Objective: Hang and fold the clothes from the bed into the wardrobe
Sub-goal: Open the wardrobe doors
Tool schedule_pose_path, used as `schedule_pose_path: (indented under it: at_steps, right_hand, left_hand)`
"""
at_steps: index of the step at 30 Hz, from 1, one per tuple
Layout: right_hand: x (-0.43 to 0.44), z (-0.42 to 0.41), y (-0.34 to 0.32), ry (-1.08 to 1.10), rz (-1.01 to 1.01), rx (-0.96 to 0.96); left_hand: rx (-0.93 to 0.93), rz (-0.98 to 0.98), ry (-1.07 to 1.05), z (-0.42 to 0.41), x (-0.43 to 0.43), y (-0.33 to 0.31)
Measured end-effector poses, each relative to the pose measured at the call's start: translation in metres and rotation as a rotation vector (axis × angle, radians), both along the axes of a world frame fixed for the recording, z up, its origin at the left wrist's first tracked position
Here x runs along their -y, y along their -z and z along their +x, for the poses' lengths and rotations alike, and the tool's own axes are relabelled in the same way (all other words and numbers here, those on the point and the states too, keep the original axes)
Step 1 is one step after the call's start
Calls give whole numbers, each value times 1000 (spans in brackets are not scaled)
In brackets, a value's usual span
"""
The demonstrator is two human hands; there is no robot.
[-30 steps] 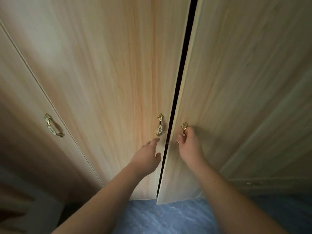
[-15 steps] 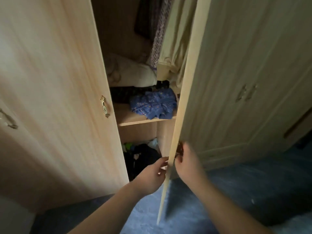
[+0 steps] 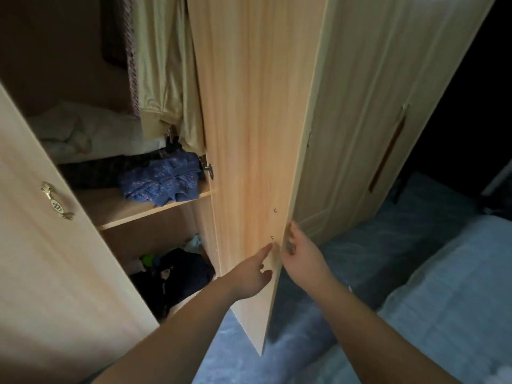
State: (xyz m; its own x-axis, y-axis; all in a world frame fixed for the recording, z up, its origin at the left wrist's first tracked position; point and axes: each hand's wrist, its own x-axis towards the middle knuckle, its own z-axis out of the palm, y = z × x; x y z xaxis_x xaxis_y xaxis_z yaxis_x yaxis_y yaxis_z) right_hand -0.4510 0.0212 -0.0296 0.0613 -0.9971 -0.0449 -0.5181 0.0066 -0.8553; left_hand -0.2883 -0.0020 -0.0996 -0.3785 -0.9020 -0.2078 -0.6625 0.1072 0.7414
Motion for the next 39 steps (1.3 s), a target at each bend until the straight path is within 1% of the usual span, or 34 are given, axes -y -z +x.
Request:
schedule_pose_path:
  at_steps: [2, 4, 7, 9, 10, 13, 16, 21, 24, 26, 27, 29, 31, 32, 34, 35, 36, 37, 39]
  right_hand:
    - [-10, 0, 0, -9, -86, -84]
    - [-18, 8, 3, -22, -207, -259]
    - [-17, 38, 3, -94, -357, -464]
    - [-9, 71, 4, -185, -449, -583]
    - [-4, 90, 6, -233, -481, -619]
    - [13, 153, 12, -370, -492, -702]
    - [35, 217, 14, -486, -515, -753]
    - [74, 311, 15, -565, -547, -807]
    - [96, 353, 19, -557, -504, -830]
    - [109, 376, 22, -544, -478, -832]
    - [115, 385, 25, -534, -468, -833]
    - [124, 398, 29, -513, -450, -840]
    - [128, 404, 31, -501, -426, -842]
    - [128, 406, 31, -494, -420, -835]
    - [124, 404, 29, -485, -432, -800]
    - [120, 403, 28, -481, -441, -751]
    - [115, 403, 27, -475, -433, -657]
    - [109, 404, 25, -465, -389, -515]
    - [92, 409, 14, -449, -213, -179]
  left_hand:
    - [62, -24, -33, 14, 1, -2]
    - [156, -80, -60, 40, 0, -6]
    - [389, -192, -112, 90, -8, -13]
    - [544, -232, -198, 127, -18, -18]
    - [581, -245, -259, 147, -23, -21]
    - [644, -290, -451, 211, -35, -30]
    - [690, -275, -583, 278, -46, -41]
    - [699, -207, -675, 377, -41, -54]
    - [675, -218, -696, 419, -15, -56]
    - [611, -243, -694, 441, 9, -54]
    - [544, -264, -699, 450, 22, -52]
    - [331, -298, -741, 459, 45, -47]
    - [104, -309, -827, 458, 61, -42]
    - [31, -314, -870, 457, 66, -39]
    - [-11, -330, -924, 453, 70, -35]
    - [7, -344, -932, 451, 68, -34]
    - [29, -363, -929, 449, 64, -33]
    - [41, -384, -916, 446, 56, -33]
    - [32, -417, -890, 437, 30, -32]
